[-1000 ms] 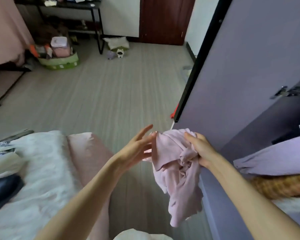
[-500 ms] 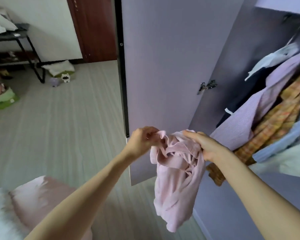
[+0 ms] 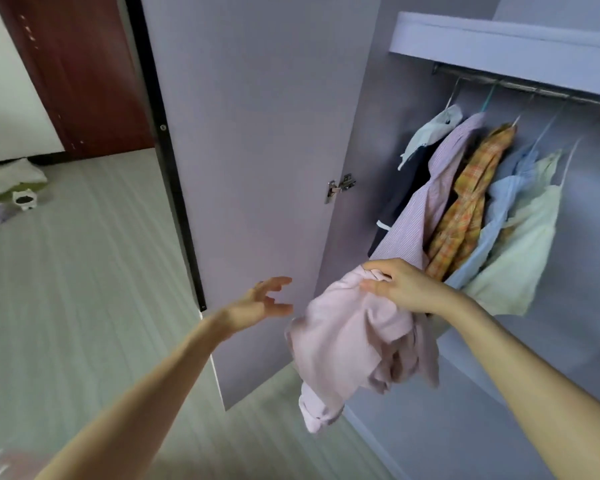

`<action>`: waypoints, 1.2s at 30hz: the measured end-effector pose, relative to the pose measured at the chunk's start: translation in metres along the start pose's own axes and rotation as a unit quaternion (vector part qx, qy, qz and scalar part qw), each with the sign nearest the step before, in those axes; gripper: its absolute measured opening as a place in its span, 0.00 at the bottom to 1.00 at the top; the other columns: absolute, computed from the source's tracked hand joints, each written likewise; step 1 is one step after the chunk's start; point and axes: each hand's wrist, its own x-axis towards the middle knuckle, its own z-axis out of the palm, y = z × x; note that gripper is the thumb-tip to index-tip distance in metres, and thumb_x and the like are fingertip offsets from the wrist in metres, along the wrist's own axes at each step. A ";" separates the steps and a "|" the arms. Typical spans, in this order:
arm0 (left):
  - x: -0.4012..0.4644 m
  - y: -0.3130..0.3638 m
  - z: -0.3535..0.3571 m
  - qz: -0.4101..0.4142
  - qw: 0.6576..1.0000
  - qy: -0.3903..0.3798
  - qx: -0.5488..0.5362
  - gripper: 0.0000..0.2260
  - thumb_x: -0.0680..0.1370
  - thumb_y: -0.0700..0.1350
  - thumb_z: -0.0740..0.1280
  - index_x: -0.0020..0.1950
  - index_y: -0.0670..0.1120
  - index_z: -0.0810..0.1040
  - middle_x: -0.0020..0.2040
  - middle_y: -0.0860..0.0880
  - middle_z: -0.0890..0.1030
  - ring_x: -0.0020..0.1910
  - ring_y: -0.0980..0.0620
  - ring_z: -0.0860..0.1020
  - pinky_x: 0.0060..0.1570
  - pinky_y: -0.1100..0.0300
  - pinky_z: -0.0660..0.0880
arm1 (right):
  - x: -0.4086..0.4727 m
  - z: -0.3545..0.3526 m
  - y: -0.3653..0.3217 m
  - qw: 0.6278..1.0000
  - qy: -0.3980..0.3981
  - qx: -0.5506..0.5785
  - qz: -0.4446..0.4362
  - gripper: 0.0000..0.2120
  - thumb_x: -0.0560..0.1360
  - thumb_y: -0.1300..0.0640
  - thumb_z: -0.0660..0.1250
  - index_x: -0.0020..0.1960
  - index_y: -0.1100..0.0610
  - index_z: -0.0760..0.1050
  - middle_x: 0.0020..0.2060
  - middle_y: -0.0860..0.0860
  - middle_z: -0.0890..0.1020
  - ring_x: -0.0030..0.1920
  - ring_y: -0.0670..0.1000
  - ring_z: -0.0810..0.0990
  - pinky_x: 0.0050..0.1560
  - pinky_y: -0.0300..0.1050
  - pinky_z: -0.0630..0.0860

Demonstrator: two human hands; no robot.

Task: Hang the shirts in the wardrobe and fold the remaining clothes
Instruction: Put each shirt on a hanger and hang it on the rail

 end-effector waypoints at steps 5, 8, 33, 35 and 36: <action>0.023 -0.038 0.021 0.027 0.976 -0.056 0.211 0.54 0.68 0.47 0.76 0.75 0.52 0.35 0.77 0.48 0.43 0.76 0.49 0.46 0.73 0.50 0.52 | -0.009 -0.019 -0.012 0.994 0.091 -0.021 -0.056 0.09 0.76 0.60 0.64 0.39 0.62 0.71 0.34 0.57 0.69 0.37 0.49 0.70 0.42 0.38 0.66; 0.037 -0.041 0.031 0.047 0.973 -0.036 0.224 0.56 0.67 0.49 0.77 0.75 0.52 0.34 0.77 0.48 0.41 0.76 0.50 0.42 0.73 0.48 0.48 | -0.022 -0.036 -0.017 0.969 0.186 0.155 -0.043 0.11 0.68 0.59 0.62 0.32 0.58 0.60 0.30 0.51 0.60 0.31 0.43 0.61 0.34 0.32 0.61; 0.054 0.125 0.107 0.365 0.909 -0.009 0.202 0.07 0.74 0.34 0.64 0.48 0.41 0.80 0.43 0.45 0.82 0.38 0.52 0.74 0.42 0.64 0.68 | -0.059 0.022 0.046 0.963 0.194 0.160 0.098 0.13 0.77 0.61 0.63 0.57 0.47 0.73 0.53 0.55 0.81 0.57 0.56 0.77 0.59 0.47 0.74; 0.060 0.123 0.096 0.329 0.928 0.005 0.176 0.02 0.74 0.42 0.70 0.46 0.45 0.79 0.40 0.47 0.80 0.36 0.53 0.73 0.41 0.64 0.69 | -0.059 0.016 0.051 0.966 0.207 0.129 0.082 0.14 0.77 0.63 0.61 0.59 0.50 0.74 0.51 0.55 0.81 0.53 0.56 0.79 0.55 0.42 0.74; 0.063 0.119 0.089 0.298 0.941 -0.003 0.160 0.05 0.73 0.46 0.72 0.46 0.48 0.77 0.39 0.50 0.79 0.36 0.54 0.73 0.41 0.64 0.69 | -0.060 0.012 0.053 0.965 0.212 0.136 0.074 0.14 0.77 0.64 0.60 0.57 0.48 0.74 0.49 0.50 0.81 0.50 0.51 0.79 0.51 0.34 0.74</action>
